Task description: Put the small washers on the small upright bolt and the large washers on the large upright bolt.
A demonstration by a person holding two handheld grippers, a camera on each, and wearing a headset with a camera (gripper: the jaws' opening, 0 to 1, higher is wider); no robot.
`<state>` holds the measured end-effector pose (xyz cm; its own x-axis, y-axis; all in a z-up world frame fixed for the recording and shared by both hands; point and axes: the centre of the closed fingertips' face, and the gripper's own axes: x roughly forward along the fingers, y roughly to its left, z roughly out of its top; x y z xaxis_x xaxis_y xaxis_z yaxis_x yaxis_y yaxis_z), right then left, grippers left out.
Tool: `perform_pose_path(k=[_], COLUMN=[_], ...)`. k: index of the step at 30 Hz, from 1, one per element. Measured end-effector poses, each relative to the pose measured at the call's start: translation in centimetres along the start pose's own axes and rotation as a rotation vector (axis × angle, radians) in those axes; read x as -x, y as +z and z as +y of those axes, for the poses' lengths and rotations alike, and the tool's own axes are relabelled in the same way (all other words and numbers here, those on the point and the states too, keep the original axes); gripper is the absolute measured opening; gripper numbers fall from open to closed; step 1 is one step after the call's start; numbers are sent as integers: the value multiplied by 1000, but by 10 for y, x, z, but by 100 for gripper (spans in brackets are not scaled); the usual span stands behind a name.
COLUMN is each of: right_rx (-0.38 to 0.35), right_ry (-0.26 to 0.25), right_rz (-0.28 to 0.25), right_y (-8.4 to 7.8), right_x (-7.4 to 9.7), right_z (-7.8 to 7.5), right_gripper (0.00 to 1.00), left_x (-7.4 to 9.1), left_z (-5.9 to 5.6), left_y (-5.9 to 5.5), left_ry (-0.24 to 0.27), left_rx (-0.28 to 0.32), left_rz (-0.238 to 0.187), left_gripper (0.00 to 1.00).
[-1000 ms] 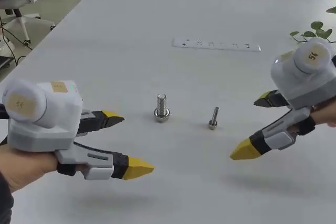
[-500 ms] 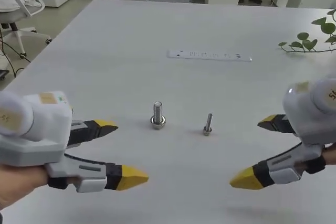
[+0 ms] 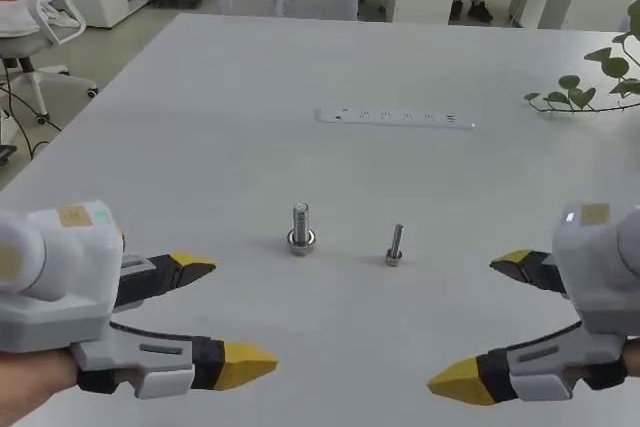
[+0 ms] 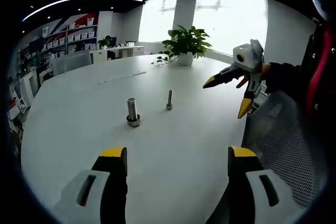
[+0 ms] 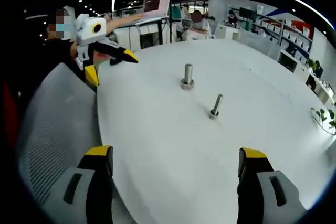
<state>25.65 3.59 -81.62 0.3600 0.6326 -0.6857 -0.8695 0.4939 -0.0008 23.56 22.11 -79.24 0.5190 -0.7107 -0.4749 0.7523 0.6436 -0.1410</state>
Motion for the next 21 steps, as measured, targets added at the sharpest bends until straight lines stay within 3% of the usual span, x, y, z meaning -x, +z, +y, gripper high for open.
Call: perform_pose_path(k=[7, 21], right_rx=[-18, -15], right_ry=[-20, -24], right_rz=[-25, -20], right_y=[2, 0], right_x=[-3, -2], right_z=[-6, -8], right_gripper=[100, 100], left_x=[-3, -5], left_z=[0, 1], left_y=[-7, -12], left_ry=[-2, -2], left_rx=[20, 32], left_rz=[7, 20], left_gripper=[79, 79])
